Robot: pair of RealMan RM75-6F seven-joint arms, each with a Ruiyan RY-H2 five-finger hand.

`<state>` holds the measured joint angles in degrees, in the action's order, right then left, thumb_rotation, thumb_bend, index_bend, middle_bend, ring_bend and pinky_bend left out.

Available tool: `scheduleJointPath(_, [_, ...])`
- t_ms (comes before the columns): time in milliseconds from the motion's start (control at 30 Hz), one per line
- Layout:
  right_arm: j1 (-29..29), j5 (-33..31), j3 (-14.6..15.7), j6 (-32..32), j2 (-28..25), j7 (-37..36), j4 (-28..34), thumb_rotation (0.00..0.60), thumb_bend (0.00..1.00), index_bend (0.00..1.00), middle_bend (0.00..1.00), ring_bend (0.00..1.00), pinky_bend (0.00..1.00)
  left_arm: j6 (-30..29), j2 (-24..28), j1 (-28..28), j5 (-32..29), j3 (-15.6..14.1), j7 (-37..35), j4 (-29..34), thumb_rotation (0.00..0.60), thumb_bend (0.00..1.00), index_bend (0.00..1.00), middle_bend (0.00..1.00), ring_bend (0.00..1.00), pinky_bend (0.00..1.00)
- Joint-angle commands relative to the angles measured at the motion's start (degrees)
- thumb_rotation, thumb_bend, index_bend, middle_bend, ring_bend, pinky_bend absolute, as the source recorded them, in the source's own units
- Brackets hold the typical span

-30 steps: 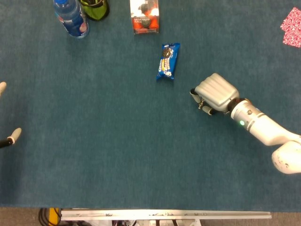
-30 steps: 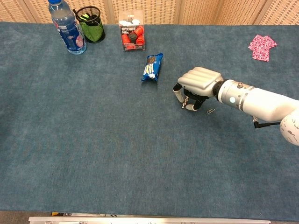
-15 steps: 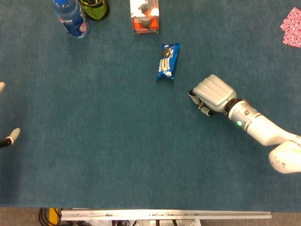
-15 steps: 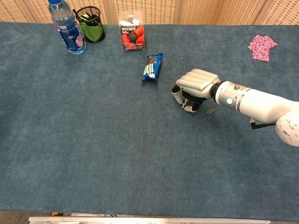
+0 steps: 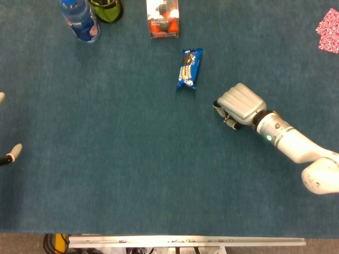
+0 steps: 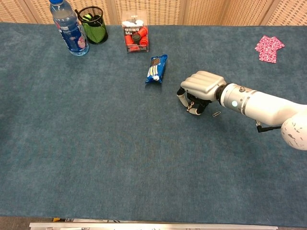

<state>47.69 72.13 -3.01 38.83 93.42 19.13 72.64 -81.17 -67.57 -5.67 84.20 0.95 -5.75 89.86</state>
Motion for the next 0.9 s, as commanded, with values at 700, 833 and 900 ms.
scheduleJointPath(700, [-5.82,5.66,0.88,9.24,-8.83,-12.34,10.01,0.6,0.32,0.69,0.92,0.89,1.0,0.47,-0.21,-0.21,0.06,0.02,0.69,0.14,0.6,0.2,0.03,0.1,0.05,0.01])
scheduleJointPath(833, [-7.13,8.12,2.34,10.43,-11.29,-15.53,13.15,0.6,0.32,0.7,0.92,0.9,1.0,0.71,-0.19,-0.5,0.25,0.02,1.5,0.68,0.6,0.2,0.03,0.1,0.05,0.01])
scheduleJointPath(900, [-7.81,9.48,3.32,11.04,-12.12,-16.61,14.11,0.6,0.32,0.7,0.92,0.9,1.0,0.75,-0.16,-0.62,0.39,0.03,1.86,1.01,0.6,0.2,0.03,0.1,0.05,0.01])
